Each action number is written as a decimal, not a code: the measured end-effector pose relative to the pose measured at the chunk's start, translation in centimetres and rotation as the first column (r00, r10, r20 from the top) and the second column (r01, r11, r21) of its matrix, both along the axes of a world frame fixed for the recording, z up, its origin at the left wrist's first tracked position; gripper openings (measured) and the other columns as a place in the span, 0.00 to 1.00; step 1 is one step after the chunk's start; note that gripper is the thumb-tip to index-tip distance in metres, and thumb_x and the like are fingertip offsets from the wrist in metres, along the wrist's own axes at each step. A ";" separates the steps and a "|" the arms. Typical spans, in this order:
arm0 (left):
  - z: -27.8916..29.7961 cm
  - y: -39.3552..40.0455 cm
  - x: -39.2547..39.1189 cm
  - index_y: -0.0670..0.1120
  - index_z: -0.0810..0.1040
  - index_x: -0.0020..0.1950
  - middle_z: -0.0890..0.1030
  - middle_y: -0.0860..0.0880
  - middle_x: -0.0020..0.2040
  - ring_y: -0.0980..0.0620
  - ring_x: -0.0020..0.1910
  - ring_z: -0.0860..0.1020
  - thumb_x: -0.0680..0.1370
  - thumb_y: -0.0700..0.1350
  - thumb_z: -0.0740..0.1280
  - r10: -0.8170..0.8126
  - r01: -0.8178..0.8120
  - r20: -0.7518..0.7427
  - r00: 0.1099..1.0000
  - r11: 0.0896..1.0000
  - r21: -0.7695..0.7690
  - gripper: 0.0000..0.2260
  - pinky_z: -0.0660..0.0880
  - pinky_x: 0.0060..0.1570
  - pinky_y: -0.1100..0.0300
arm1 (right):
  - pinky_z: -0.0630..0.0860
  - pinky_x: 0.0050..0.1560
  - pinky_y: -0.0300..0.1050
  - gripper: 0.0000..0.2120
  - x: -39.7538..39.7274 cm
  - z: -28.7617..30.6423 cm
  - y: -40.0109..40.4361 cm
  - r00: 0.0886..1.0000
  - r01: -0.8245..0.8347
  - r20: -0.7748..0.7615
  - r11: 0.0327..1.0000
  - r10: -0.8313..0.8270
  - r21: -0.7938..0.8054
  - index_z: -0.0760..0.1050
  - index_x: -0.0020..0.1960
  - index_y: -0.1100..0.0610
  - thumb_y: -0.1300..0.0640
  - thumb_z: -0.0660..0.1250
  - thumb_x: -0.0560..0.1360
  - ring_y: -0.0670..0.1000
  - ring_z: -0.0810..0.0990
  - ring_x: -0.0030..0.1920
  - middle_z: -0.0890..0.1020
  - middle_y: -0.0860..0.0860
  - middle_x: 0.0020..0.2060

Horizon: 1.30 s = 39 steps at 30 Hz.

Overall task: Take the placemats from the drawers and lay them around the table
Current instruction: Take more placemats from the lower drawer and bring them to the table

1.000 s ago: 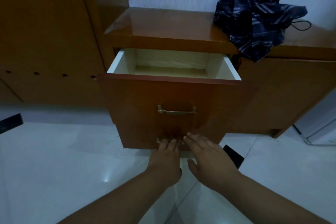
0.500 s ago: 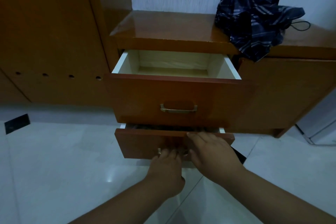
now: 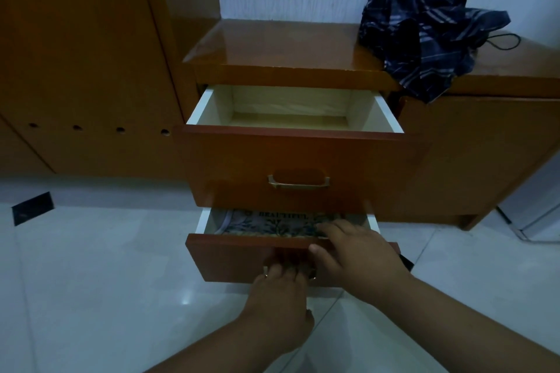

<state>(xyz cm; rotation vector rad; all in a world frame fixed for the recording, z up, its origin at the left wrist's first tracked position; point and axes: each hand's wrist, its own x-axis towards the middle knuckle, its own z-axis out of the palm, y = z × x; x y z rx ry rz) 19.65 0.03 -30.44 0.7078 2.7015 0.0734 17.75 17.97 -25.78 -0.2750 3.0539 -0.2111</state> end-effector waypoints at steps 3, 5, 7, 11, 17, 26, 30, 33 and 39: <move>2.6 -0.2 0.4 0.49 0.69 0.72 0.73 0.46 0.68 0.43 0.67 0.71 0.79 0.55 0.61 -0.065 0.065 0.000 0.998 0.998 0.006 0.23 0.69 0.62 0.49 | 0.75 0.54 0.47 0.29 -0.6 0.4 0.1 0.997 0.038 0.061 0.999 -0.039 0.010 0.62 0.75 0.44 0.32 0.46 0.80 0.51 0.77 0.61 0.73 0.46 0.68; 5.3 -0.6 0.0 0.50 0.76 0.61 0.80 0.48 0.57 0.44 0.54 0.80 0.81 0.55 0.58 -0.099 0.110 -0.120 0.988 0.990 0.089 0.14 0.76 0.51 0.52 | 0.78 0.53 0.50 0.29 -1.4 0.4 0.5 0.995 0.052 0.082 0.997 -0.057 0.053 0.60 0.76 0.43 0.32 0.45 0.80 0.52 0.78 0.61 0.72 0.48 0.69; 7.3 -1.6 -1.3 0.52 0.74 0.56 0.80 0.51 0.50 0.48 0.47 0.80 0.82 0.56 0.55 -0.042 0.077 -0.220 0.975 0.985 0.153 0.12 0.76 0.43 0.54 | 0.77 0.49 0.51 0.36 -2.3 0.7 0.9 0.988 0.016 0.153 0.994 -0.033 0.113 0.60 0.76 0.43 0.27 0.36 0.76 0.55 0.77 0.60 0.72 0.50 0.68; 7.5 -5.1 -4.7 0.54 0.72 0.62 0.76 0.51 0.57 0.48 0.56 0.76 0.82 0.61 0.48 0.114 -0.089 -0.345 0.931 0.992 0.088 0.20 0.74 0.48 0.53 | 0.74 0.54 0.56 0.29 -3.6 1.8 0.1 0.955 0.119 0.263 0.988 -0.141 0.096 0.58 0.76 0.45 0.32 0.43 0.80 0.62 0.75 0.61 0.71 0.57 0.68; 8.4 -6.9 -7.9 0.58 0.51 0.82 0.59 0.45 0.79 0.38 0.77 0.58 0.83 0.60 0.51 -0.024 0.064 0.108 0.994 0.921 -0.383 0.27 0.71 0.65 0.39 | 0.63 0.70 0.64 0.33 -6.0 1.3 -0.7 0.818 0.060 0.562 0.990 -0.124 0.131 0.48 0.81 0.45 0.34 0.43 0.79 0.67 0.60 0.75 0.56 0.59 0.79; 7.8 -6.3 -9.6 0.54 0.48 0.83 0.58 0.44 0.79 0.37 0.76 0.59 0.84 0.59 0.51 -0.021 0.088 0.158 0.987 0.898 -0.430 0.29 0.71 0.64 0.36 | 0.55 0.75 0.51 0.36 -7.6 1.0 -2.2 0.655 0.295 0.729 0.956 -0.198 -0.006 0.58 0.80 0.53 0.32 0.46 0.81 0.57 0.59 0.78 0.58 0.56 0.80; 6.6 -7.0 -9.5 0.55 0.49 0.82 0.61 0.44 0.77 0.39 0.75 0.61 0.86 0.52 0.51 -0.012 0.053 0.097 0.995 0.901 -0.430 0.25 0.74 0.60 0.39 | 0.74 0.55 0.47 0.20 -8.3 -0.4 -0.9 0.726 0.313 0.665 0.945 -0.175 -0.092 0.79 0.55 0.53 0.39 0.60 0.79 0.53 0.79 0.52 0.82 0.54 0.54; 6.2 -7.2 -9.5 0.56 0.52 0.82 0.64 0.46 0.76 0.40 0.74 0.64 0.87 0.50 0.49 0.034 -0.008 0.066 0.997 0.933 -0.361 0.23 0.74 0.59 0.42 | 0.76 0.48 0.48 0.14 -7.9 -0.2 -0.2 0.779 0.333 0.601 0.930 -0.178 -0.156 0.75 0.42 0.58 0.47 0.66 0.79 0.53 0.76 0.41 0.77 0.55 0.39; 4.8 -7.6 -8.8 0.56 0.74 0.68 0.78 0.50 0.63 0.47 0.63 0.77 0.83 0.63 0.51 0.329 -0.332 -0.065 0.942 0.942 -0.044 0.21 0.76 0.54 0.52 | 0.78 0.44 0.43 0.10 -6.0 0.2 1.9 0.876 0.402 0.411 0.850 -0.251 -0.340 0.85 0.47 0.55 0.48 0.75 0.74 0.50 0.82 0.44 0.85 0.53 0.43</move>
